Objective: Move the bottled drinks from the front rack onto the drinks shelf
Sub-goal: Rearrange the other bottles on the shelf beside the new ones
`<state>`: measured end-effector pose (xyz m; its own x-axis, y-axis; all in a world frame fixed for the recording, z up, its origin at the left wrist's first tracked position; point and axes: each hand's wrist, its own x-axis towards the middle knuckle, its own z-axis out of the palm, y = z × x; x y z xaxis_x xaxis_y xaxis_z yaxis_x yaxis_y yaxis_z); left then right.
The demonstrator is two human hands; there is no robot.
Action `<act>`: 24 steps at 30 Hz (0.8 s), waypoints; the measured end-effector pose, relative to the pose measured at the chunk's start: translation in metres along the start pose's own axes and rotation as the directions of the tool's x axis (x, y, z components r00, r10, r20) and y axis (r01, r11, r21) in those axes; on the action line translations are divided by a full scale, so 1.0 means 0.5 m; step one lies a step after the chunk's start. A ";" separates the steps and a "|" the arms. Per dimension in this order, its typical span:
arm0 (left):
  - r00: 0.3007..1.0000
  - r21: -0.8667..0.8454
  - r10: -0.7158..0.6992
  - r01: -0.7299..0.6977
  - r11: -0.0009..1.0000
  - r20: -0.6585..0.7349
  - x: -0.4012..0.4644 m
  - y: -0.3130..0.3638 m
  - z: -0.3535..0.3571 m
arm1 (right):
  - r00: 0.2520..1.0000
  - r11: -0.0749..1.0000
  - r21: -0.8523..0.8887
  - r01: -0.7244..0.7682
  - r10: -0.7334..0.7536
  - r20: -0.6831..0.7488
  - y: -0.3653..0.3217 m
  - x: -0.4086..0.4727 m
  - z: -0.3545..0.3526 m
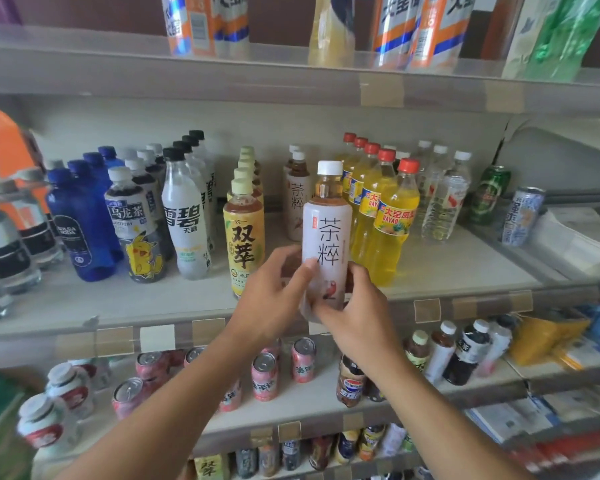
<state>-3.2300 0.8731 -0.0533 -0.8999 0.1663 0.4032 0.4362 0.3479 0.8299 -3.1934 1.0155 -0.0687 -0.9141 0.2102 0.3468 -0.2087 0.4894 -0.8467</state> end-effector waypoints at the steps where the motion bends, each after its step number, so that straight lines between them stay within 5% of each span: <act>1: 0.999 0.096 0.016 -0.014 0.995 -0.027 0.005 -0.016 0.005 | 1.000 1.000 -0.011 0.009 -0.010 -0.018 0.007 0.022 -0.001; 7: 0.994 0.593 0.096 -0.046 0.804 -0.052 0.030 -0.089 0.050 | 0.999 0.992 -0.127 0.027 -0.030 -0.025 0.038 0.155 0.012; 24: 0.981 0.686 0.139 -0.008 0.728 -0.136 0.071 -0.160 0.115 | 0.999 0.999 -0.051 0.012 -0.010 0.053 0.147 0.327 0.148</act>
<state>-3.2969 0.9041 -0.1276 -0.8217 0.0865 0.5633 0.3235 0.8846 0.3360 -3.3841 1.0230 -0.1039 -0.9291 0.1607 0.3332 -0.2018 0.5348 -0.8205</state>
